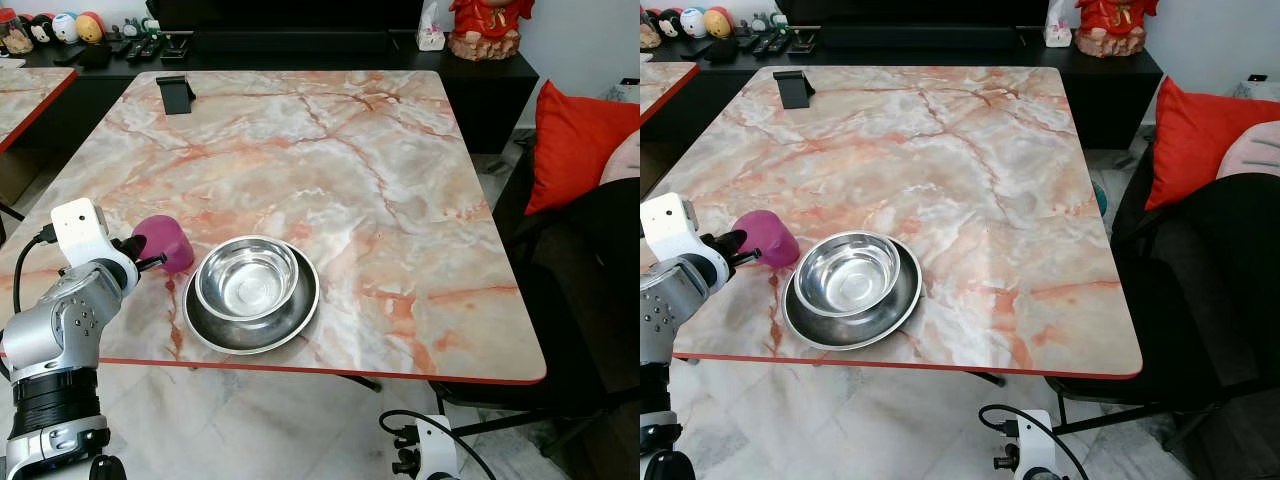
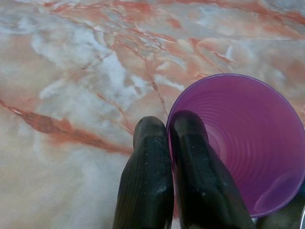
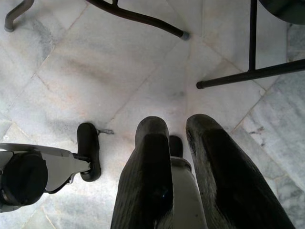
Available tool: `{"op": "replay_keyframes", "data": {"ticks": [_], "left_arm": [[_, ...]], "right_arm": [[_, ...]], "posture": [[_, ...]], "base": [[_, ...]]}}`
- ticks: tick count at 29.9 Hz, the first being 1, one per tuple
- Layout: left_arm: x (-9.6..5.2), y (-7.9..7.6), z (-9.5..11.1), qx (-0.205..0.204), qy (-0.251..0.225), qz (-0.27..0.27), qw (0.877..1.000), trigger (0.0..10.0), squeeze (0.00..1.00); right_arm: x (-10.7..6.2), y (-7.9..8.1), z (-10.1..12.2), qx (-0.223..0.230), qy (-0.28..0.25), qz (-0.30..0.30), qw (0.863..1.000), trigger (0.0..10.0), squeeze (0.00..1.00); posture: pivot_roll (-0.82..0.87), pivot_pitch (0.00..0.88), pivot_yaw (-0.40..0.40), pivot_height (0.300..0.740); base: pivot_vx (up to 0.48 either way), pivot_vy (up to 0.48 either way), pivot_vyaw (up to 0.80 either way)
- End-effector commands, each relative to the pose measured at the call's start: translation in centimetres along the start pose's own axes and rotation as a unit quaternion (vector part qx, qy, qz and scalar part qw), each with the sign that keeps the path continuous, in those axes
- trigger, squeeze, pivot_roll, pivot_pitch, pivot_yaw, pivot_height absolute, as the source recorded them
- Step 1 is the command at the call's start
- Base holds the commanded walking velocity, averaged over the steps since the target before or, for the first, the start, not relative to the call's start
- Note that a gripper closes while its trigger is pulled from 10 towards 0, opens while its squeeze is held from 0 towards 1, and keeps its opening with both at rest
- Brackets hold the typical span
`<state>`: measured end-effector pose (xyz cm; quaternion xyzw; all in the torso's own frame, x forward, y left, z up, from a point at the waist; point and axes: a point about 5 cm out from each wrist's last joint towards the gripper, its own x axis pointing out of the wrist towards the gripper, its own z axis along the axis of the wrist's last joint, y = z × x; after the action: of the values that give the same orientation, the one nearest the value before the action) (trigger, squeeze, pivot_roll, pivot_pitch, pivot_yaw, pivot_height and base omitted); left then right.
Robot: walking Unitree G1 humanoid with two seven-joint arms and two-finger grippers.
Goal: Setting the table
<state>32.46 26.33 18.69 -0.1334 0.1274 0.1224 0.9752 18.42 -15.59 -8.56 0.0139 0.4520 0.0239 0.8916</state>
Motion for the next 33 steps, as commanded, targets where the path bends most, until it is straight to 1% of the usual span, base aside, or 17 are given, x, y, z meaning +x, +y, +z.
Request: {"op": "replay_keyframes", "data": {"ticks": [1, 3, 4, 7, 8, 9, 10, 11, 20, 28, 33], "left_arm": [[0.1, 0.0, 0.2, 0.002, -0.003, 0.008, 1.000, 10.0, 0.53], [0.1, -0.1, 0.2, 0.002, -0.005, 0.007, 1.000, 10.0, 0.54], [0.1, -0.1, 0.2, 0.002, -0.005, 0.007, 1.000, 10.0, 1.00], [0.1, -0.1, 0.3, 0.002, -0.007, 0.011, 1.000, 10.0, 1.00], [0.1, -0.1, 0.4, 0.002, -0.009, 0.014, 1.000, 10.0, 0.96], [0.1, -0.1, 0.4, 0.002, -0.009, 0.014, 1.000, 10.0, 0.96], [0.1, -0.1, 0.5, 0.002, -0.011, 0.016, 1.000, 10.0, 0.09], [0.1, 0.0, 0.6, 0.001, -0.014, 0.017, 1.000, 10.0, 0.00], [-0.1, -0.4, 1.1, -0.011, -0.024, 0.011, 1.000, 10.0, 0.00], [-0.1, -0.6, 1.4, -0.011, -0.030, 0.009, 0.999, 10.0, 0.00], [-0.4, -0.9, 2.3, 0.001, -0.064, 0.001, 0.998, 10.0, 0.00]], "right_arm": [[-0.1, 0.0, -0.5, 0.000, 0.011, 0.000, 1.000, 10.0, 0.00], [-0.1, 0.0, -0.5, 0.000, 0.011, 0.000, 1.000, 10.0, 0.00], [-0.1, 0.0, -0.5, 0.000, 0.011, 0.000, 1.000, 10.0, 0.00], [-0.1, 0.0, -0.5, 0.001, 0.011, 0.000, 1.000, 10.0, 0.00], [-0.1, 0.0, -0.5, 0.000, 0.011, 0.000, 1.000, 10.0, 0.00], [-0.1, 0.0, -0.5, 0.000, 0.011, 0.000, 1.000, 10.0, 0.00], [-0.1, -0.1, -0.5, 0.000, 0.011, 0.000, 1.000, 10.0, 0.00], [-0.1, -0.1, -0.5, 0.000, 0.011, 0.000, 1.000, 10.0, 0.00], [-0.1, -0.1, -0.5, 0.000, 0.011, 0.001, 1.000, 10.0, 0.00], [-0.1, -0.1, -0.5, 0.000, 0.011, 0.000, 1.000, 10.0, 0.00], [-0.1, -0.1, -0.5, 0.001, 0.010, 0.000, 1.000, 10.0, 0.00]], "posture": [[0.03, 0.111, 0.029, 0.740], [0.03, 0.111, 0.028, 0.740], [0.03, 0.111, 0.028, 0.740], [0.03, 0.111, 0.028, 0.740], [0.03, 0.111, 0.028, 0.740], [0.03, 0.111, 0.028, 0.740], [0.03, 0.111, 0.027, 0.740], [0.03, 0.111, 0.027, 0.740], [0.03, 0.111, 0.026, 0.740], [0.03, 0.111, 0.026, 0.740], [0.03, 0.110, 0.028, 0.740]], "base": [[0.000, 0.000, 0.00], [0.000, 0.000, 0.00], [0.000, 0.000, 0.00], [0.000, 0.000, 0.00], [0.000, 0.000, 0.00], [0.000, 0.000, 0.00], [0.000, 0.000, 0.00], [0.000, 0.000, 0.00], [0.000, 0.000, 0.00], [0.000, 0.000, 0.00], [0.000, 0.000, 0.00]]}}
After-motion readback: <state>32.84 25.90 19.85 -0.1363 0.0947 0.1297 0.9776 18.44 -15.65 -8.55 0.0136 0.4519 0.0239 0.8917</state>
